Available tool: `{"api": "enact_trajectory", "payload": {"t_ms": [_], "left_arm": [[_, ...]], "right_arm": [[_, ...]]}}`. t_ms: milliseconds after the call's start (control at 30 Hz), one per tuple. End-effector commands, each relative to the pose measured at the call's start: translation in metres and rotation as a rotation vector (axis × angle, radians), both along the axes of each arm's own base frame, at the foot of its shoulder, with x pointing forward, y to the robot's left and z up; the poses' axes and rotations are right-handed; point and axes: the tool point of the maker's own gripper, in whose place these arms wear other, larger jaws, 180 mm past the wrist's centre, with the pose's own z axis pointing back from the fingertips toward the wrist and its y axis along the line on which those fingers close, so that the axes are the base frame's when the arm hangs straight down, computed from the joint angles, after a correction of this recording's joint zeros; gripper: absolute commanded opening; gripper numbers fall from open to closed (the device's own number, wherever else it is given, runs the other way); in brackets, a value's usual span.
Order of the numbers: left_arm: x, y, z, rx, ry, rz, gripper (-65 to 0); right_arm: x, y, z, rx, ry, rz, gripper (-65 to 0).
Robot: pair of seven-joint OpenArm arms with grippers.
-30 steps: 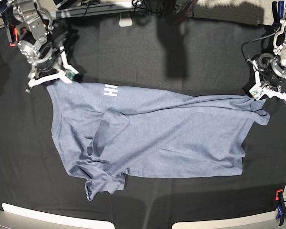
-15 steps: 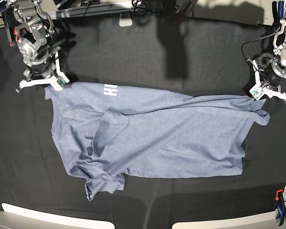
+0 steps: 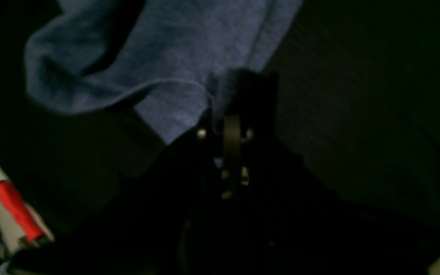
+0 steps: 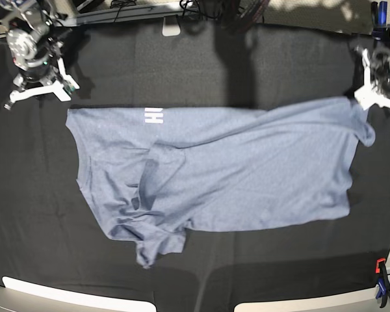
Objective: Layout the t-shirt on the table in an organized manner, then fold the t-shirt properly
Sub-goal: 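Grasp the folded edge with both grippers and pull it apart to straighten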
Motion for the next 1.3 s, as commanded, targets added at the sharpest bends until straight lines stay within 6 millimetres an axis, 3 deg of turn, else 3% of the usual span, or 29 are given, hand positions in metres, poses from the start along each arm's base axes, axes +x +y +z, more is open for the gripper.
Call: {"api": "enact_trajectory", "payload": {"t_ms": [0,200,233,367,433,633,967,1200,1267], "left_arm": [[0.006,0.003,0.010,0.015,-0.024,-0.020,-65.0],[0.012,-0.012,0.019,-0.013,-0.054,-0.045,-65.0],[0.013,-0.014,0.021,-0.021,-0.057,-0.046,-65.0],[0.013,-0.019,0.021,-0.030,-0.063,-0.048,-65.0],[0.013,-0.021,0.020,-0.037,-0.063,-0.044,-65.0],[0.011,-0.031,0.016,-0.071,-0.066,-0.032,-65.0],[0.011,-0.031,0.016,-0.069,-0.067,-0.032,-65.0],[0.010,-0.029,0.015,-0.061,-0.061,-0.027,-65.0],[0.010,-0.029,0.015,-0.061,-0.061,-0.027,-65.0]], "right_arm": [[0.007,-0.001,0.013,-0.020,-0.042,0.022,-65.0],[0.012,0.014,0.014,0.066,-0.089,-0.019,-65.0],[0.010,0.020,0.009,0.103,-0.069,-0.030,-61.4],[0.015,0.048,0.000,0.233,-0.053,0.009,-35.2],[0.021,0.060,0.000,0.266,-0.053,0.057,-30.1],[0.038,0.063,-0.007,0.272,-0.033,0.086,-30.3],[0.052,0.064,-0.030,0.218,0.013,0.153,-30.3],[0.073,0.081,-0.044,0.171,0.010,0.193,-30.6],[0.080,0.081,-0.040,0.168,-0.015,0.181,-35.9]]}}
